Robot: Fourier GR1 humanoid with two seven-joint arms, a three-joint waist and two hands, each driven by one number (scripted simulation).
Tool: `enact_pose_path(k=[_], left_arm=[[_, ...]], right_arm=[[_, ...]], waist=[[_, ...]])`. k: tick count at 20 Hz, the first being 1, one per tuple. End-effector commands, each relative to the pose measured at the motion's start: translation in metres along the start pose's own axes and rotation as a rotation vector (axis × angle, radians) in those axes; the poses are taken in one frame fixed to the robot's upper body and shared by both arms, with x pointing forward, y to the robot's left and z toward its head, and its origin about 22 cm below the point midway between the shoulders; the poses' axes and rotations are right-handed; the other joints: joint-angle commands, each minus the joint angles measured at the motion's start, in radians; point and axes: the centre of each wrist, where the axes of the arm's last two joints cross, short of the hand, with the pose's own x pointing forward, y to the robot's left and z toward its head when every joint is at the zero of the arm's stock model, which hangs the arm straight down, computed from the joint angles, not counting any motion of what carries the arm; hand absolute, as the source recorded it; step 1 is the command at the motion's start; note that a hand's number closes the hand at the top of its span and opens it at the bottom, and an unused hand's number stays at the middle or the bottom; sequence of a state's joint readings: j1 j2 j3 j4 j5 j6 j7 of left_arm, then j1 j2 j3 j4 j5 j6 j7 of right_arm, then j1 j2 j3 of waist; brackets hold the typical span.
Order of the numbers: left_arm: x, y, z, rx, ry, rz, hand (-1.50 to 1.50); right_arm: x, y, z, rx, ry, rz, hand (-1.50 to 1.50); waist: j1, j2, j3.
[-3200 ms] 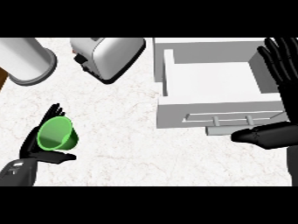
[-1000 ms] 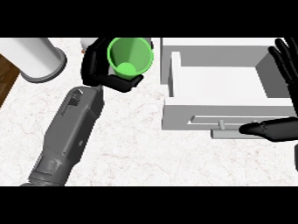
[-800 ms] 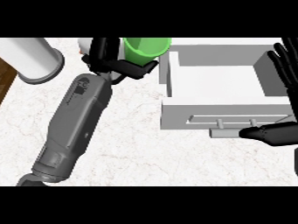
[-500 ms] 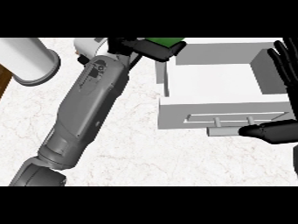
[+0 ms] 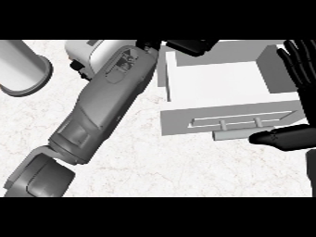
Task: Pick up the cup, place it into the drawer and close the drawer
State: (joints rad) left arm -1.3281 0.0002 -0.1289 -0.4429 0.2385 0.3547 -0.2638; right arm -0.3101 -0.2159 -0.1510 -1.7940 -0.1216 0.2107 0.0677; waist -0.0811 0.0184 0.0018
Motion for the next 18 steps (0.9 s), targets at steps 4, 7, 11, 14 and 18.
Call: enact_pose_path(k=[4,7,11,14,18], left_arm=[[-0.032,-0.002,0.012,-0.104,0.158,-0.102,1.50],[-0.030,-0.004,0.010,-0.174,0.198,-0.124,1.50],[-0.039,-0.004,0.016,-0.160,0.195,-0.155,-1.50],[-0.050,-0.001,0.024,-0.145,0.170,-0.050,-1.50],[-0.046,-0.004,0.025,-0.106,0.128,0.056,-1.50]], right_arm=[[0.001,-0.002,-0.015,0.036,-0.030,-0.018,-1.50],[-0.001,0.011,-0.018,0.066,-0.030,-0.031,-1.50],[0.002,0.016,-0.017,0.107,-0.049,-0.042,-1.50],[0.010,0.022,-0.031,0.121,-0.066,-0.054,-1.50],[0.002,0.045,-0.032,0.297,-0.075,-0.172,-1.50]], waist=[[-0.053,0.013,0.001],[-0.068,0.019,0.001],[-0.122,0.027,0.001],[-0.123,0.035,-0.001],[-0.123,0.031,0.000]])
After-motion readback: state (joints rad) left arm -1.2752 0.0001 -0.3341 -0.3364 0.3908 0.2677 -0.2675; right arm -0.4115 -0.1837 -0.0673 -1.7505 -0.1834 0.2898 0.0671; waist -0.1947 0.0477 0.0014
